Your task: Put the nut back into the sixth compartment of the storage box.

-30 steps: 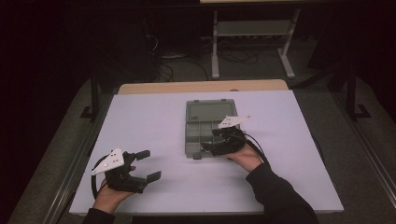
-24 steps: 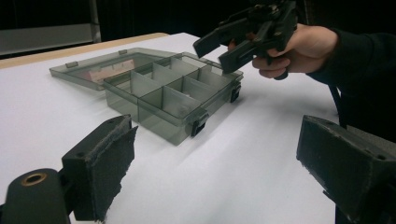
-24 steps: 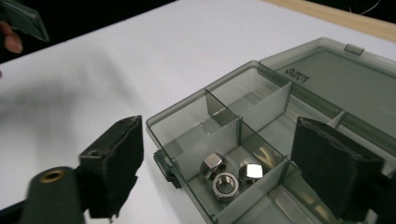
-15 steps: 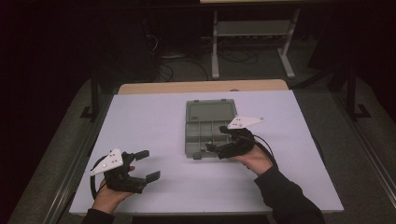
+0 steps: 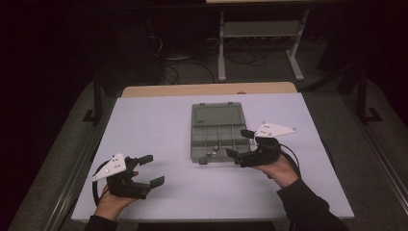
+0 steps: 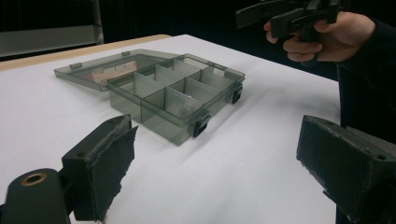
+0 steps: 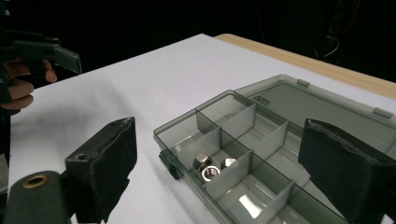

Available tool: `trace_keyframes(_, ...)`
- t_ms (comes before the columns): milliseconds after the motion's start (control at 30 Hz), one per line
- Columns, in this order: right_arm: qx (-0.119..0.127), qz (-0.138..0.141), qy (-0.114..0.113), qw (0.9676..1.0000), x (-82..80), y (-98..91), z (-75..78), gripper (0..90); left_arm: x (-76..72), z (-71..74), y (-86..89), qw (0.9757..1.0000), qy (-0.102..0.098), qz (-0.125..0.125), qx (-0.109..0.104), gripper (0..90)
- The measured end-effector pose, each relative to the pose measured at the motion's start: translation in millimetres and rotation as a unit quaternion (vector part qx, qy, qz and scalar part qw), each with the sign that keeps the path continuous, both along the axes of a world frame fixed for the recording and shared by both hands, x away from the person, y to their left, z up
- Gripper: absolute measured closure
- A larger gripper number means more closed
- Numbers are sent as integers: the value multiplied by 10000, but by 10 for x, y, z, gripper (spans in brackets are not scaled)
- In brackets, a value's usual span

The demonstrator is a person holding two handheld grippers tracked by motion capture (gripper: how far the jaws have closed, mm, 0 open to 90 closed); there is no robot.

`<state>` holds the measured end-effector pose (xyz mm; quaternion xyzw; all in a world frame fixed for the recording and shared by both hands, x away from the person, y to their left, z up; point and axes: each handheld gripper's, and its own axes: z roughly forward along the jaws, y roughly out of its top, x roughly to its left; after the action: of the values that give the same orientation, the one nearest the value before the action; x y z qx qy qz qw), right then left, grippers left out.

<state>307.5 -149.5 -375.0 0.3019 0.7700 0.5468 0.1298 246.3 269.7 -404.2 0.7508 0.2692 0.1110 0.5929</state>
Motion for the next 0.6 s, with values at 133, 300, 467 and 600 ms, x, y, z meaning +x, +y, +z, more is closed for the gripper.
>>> trace_keyframes(133,41,-21,-101,9999,-80,-103,17,98,-9,0,6,10000,-2,16,-2,106)
trace_keyframes(300,154,-51,-251,9996,-159,-219,13,53,-35,1,10,10000,39,53,-27,106)
trace_keyframes(467,352,-149,-381,9985,-246,-344,-22,14,-48,1,16,9999,40,88,-55,106)
trace_keyframes(600,480,-307,-532,9970,-326,-459,-63,11,-47,1,36,10000,4,87,-3,106)
